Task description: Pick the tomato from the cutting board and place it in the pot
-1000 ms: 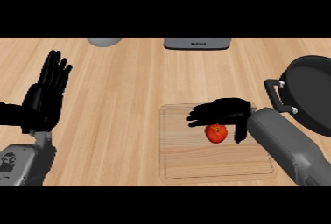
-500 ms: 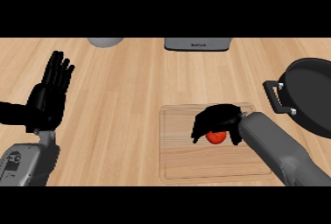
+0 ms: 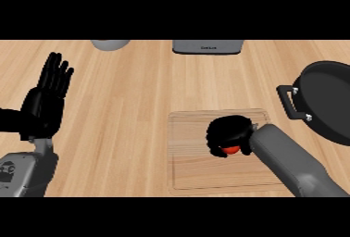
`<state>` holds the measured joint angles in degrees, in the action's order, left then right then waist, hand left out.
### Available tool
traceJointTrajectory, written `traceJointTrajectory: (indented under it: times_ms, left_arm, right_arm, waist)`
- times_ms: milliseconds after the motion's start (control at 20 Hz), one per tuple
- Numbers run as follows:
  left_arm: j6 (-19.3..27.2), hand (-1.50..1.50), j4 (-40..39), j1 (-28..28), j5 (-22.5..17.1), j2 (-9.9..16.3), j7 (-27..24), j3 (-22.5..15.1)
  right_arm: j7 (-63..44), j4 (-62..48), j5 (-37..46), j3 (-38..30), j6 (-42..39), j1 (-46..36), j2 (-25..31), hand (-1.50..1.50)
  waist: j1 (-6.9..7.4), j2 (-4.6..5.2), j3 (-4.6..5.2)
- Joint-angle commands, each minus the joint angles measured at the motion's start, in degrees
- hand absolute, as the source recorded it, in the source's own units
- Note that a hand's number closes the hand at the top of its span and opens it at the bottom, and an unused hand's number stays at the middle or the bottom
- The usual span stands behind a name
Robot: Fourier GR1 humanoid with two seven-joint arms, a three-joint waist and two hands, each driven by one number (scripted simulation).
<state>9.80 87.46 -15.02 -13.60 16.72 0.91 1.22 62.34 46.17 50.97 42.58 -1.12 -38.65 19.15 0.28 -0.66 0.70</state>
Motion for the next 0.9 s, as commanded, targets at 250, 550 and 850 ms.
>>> traceJointTrajectory:
  times_ms: [250,550,850]
  left_arm:
    - [0.5,0.0,-0.6,-0.7,1.1,-1.0,-0.6,-0.2]
    - [0.5,0.0,-0.2,-0.6,0.8,-0.3,-0.6,0.6]
    - [-0.2,0.0,-0.1,-1.0,0.9,-0.5,-0.3,-0.4]
  right_arm:
    - [-19.5,-6.2,-7.1,-17.0,1.9,-3.6,-2.4,1.5]
    - [-43.0,-13.7,-11.2,-29.7,6.8,-6.5,3.3,1.5]
    - [-68.4,-18.3,-11.0,-37.9,18.6,-14.0,6.3,1.5]
  waist:
    - [0.48,1.33,-0.76]
    - [-1.22,1.88,-0.41]
    - [1.2,1.81,0.01]
